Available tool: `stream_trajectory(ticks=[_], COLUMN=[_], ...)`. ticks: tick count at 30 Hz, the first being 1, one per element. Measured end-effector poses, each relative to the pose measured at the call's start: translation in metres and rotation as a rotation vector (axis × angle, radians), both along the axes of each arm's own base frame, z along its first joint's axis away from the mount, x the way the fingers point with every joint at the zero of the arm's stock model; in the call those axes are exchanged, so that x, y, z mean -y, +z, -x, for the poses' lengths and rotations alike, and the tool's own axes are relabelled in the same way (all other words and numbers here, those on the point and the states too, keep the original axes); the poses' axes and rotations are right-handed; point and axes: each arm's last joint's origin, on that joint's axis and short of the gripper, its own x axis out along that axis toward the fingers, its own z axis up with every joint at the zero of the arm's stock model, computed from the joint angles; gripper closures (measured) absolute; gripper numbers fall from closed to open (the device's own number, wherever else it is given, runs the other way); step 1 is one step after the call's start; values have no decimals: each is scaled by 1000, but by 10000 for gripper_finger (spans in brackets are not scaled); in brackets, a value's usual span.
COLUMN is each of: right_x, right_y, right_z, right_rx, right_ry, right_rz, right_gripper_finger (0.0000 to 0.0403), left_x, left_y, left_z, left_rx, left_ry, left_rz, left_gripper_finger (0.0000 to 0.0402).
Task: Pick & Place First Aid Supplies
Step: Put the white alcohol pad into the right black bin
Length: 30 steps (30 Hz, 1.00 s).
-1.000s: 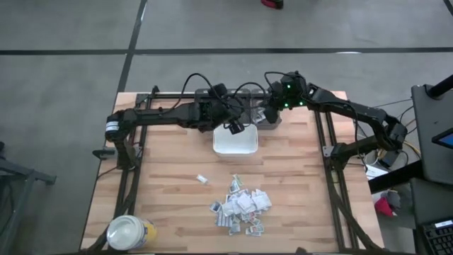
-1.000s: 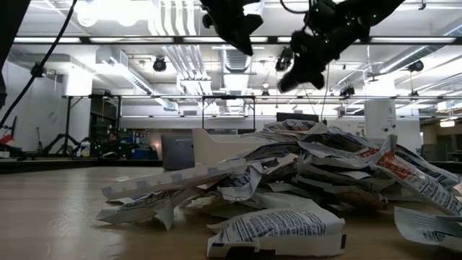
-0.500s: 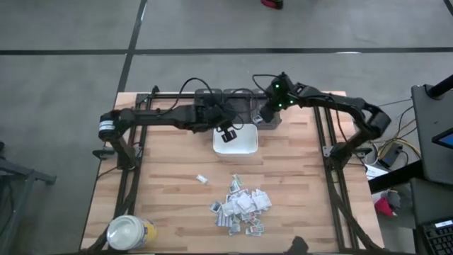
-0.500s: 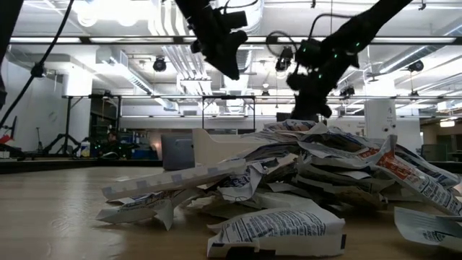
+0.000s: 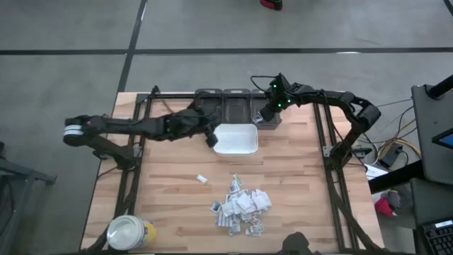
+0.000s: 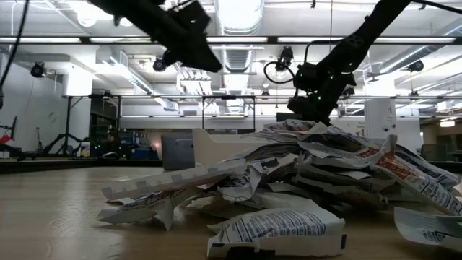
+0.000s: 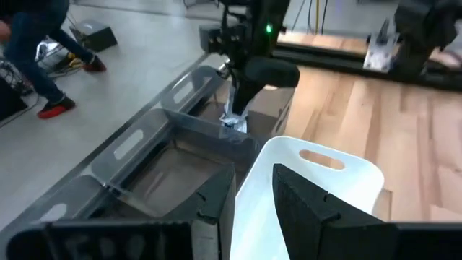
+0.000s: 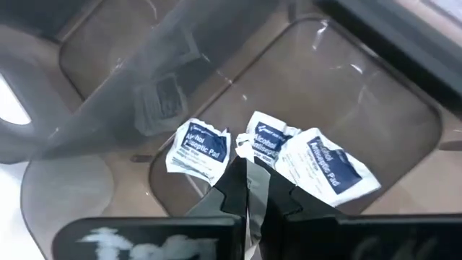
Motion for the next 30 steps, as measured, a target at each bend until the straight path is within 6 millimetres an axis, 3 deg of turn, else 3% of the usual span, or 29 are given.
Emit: stream_trajectory(ticks=[7,16,22,30], right_x=[2,5,6,6], right_y=[-2,5,8,13], right_z=[-1,-5,-6,-7], right_rx=[-10,6,9,22], right_ry=[13,31,46,26], right_rz=[15,48,60,57], right_gripper_finger=[394,392,357,303], left_x=[6,11,14,16], left_y=[-13,-34,-46,-58], left_z=[37,70,89,99], left_rx=[72,130,196,196], left_ry=[-1,0,3,5], left_rz=[24,63,91,106], left_gripper_finger=[305,305,305,305])
